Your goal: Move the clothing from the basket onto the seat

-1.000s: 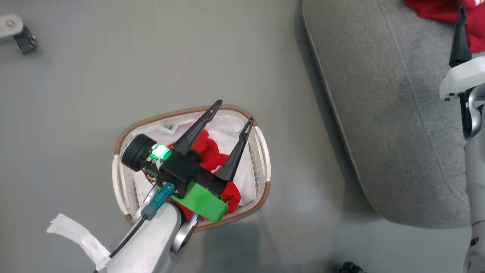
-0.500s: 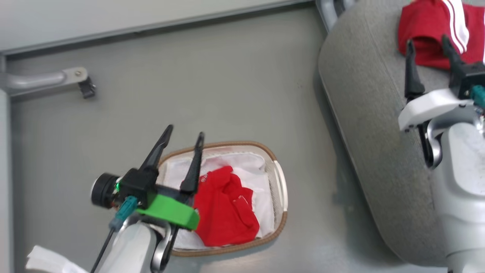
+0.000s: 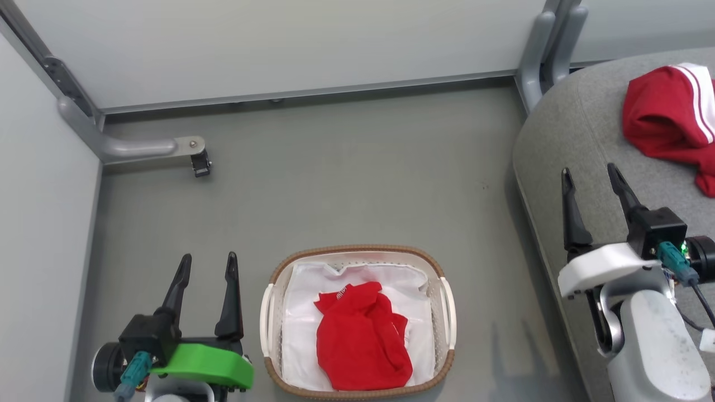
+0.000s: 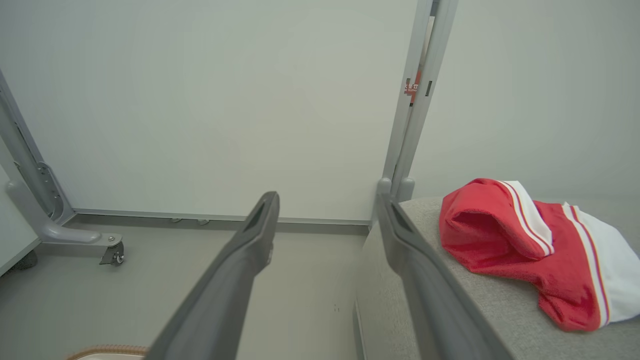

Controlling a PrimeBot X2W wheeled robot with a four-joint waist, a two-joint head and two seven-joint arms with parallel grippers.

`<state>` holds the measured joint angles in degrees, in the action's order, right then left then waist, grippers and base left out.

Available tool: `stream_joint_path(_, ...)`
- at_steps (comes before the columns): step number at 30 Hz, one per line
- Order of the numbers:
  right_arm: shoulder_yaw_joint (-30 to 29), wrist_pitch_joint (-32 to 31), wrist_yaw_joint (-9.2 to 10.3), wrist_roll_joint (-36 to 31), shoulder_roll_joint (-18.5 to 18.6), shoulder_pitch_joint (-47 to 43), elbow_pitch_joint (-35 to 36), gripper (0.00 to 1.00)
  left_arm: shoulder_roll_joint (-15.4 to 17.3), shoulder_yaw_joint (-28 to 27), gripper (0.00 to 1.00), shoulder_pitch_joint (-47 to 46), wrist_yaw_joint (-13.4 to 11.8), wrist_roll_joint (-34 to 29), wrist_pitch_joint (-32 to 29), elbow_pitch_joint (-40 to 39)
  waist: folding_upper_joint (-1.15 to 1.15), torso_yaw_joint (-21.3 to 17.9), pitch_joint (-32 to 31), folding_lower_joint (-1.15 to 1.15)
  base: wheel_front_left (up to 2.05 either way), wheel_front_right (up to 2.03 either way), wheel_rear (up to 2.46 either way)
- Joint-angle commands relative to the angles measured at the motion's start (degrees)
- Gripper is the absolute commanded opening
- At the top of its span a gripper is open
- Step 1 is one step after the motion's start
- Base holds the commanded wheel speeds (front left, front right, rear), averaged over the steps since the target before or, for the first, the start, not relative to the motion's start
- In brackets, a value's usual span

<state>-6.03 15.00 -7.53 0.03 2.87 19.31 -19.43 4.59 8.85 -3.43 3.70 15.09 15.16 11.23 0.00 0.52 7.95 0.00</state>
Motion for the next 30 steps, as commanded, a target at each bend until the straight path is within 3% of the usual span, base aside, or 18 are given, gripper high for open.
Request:
stream_joint_path(1,0.3,0.3,0.08,0.8,0.1,-2.4,1.1,1.0,-0.3,-0.9,1.0,1.7,0.4,0.3,0.0,-0.3,0.0,1.9,-2.2,0.0,0.0,0.0,0.0)
stream_joint_path(14,6.7,0.3,0.08,7.4,0.2,-14.2,7.0,1.0,-1.5,-4.6,1.0,6.7,1.4,-0.5,0.0,-0.8,0.0,2.4,-5.2,0.0,0.0,0.0,0.0)
stream_joint_path(30,7.6,0.3,0.08,8.6,0.1,-15.6,7.2,1.0,-1.7,-4.2,1.0,8.6,1.0,0.9,0.0,-0.9,0.0,1.5,-6.1,0.0,0.0,0.0,0.0)
